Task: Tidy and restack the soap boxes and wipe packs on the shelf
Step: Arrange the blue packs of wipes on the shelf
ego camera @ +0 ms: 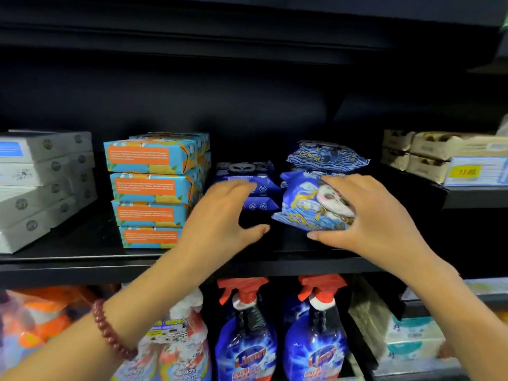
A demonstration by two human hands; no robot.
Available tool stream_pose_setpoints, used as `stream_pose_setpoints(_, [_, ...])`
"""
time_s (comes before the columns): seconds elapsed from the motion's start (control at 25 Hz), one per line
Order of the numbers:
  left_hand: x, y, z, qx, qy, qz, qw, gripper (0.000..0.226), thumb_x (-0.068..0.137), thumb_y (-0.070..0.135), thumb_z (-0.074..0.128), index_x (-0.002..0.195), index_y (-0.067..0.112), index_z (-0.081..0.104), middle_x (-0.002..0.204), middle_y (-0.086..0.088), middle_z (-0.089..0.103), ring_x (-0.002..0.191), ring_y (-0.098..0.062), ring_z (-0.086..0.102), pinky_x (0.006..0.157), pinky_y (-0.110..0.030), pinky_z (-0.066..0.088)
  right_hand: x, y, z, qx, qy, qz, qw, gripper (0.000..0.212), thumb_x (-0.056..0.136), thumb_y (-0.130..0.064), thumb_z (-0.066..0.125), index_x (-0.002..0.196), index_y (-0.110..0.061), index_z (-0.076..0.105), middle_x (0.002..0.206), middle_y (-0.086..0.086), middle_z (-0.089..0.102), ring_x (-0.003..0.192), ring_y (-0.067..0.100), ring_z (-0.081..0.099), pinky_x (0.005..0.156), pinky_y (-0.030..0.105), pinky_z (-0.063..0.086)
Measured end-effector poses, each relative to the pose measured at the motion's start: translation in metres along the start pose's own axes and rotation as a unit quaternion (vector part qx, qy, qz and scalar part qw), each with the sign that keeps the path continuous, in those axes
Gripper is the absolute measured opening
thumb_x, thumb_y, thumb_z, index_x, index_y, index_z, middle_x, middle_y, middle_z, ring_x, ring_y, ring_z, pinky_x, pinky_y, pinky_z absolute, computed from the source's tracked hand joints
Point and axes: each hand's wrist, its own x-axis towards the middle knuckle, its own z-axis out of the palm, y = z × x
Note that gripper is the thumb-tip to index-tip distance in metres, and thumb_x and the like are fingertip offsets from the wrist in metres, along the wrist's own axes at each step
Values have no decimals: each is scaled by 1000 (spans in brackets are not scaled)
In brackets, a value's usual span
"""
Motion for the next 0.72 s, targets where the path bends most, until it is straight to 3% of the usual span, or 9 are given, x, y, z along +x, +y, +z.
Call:
stream_pose_setpoints(0.08, [27, 2, 1, 33, -10, 18, 999, 79, 70, 36, 79, 135, 7, 46, 134, -9, 51, 125, -27, 43, 99, -21, 24, -14, 11, -1, 5, 9, 6, 1000, 87, 51, -57, 75, 127, -21, 53, 109, -10, 52, 108, 16, 46, 82, 38, 45])
stream_pose_setpoints(0.2, [68, 3, 12, 128, -124, -31, 983, 104, 66, 57, 75, 146, 13, 25, 146, -8, 34, 132, -29, 32, 107, -36, 31, -30, 22, -4, 4, 20, 10, 1000, 85, 51, -53, 78, 127, -24, 53, 105, -17, 47, 107, 12, 45, 78, 35, 45])
stream_pose_setpoints(0.28, [88, -1, 19, 168, -175, -65, 968, 112, 59, 65, 75, 145, 13, 25, 145, -9, 37, 130, -31, 36, 104, -43, 38, -37, 26, -6, 5, 22, 15, 1000, 86, 51, -51, 81, 128, -26, 52, 106, -19, 47, 107, 9, 44, 76, 32, 45])
stream_pose_setpoints(0.4, [104, -13, 25, 141, -231, -97, 958, 106, 55, 64, 78, 136, 10, 37, 133, -9, 50, 119, -29, 48, 96, -42, 45, -43, 30, -9, 6, 22, 16, 1000, 88, 50, -51, 82, 129, -26, 52, 108, -17, 49, 106, 8, 45, 75, 31, 44])
stream_pose_setpoints(0.6, [104, -22, 33, 129, -190, -107, 967, 104, 58, 49, 84, 141, 13, 34, 144, -5, 37, 131, -28, 35, 99, -35, 39, -49, 34, -12, 11, 31, 22, 999, 88, 49, -48, 83, 128, -22, 53, 110, -10, 54, 106, 12, 48, 76, 34, 47])
stream_pose_setpoints(0.72, [101, -21, 34, 165, -155, -115, 967, 97, 53, 52, 85, 130, 10, 44, 135, -6, 38, 128, -30, 29, 93, -36, 39, -48, 38, -11, 8, 29, 22, 999, 88, 49, -46, 85, 127, -20, 54, 111, -7, 55, 106, 14, 49, 75, 34, 47])
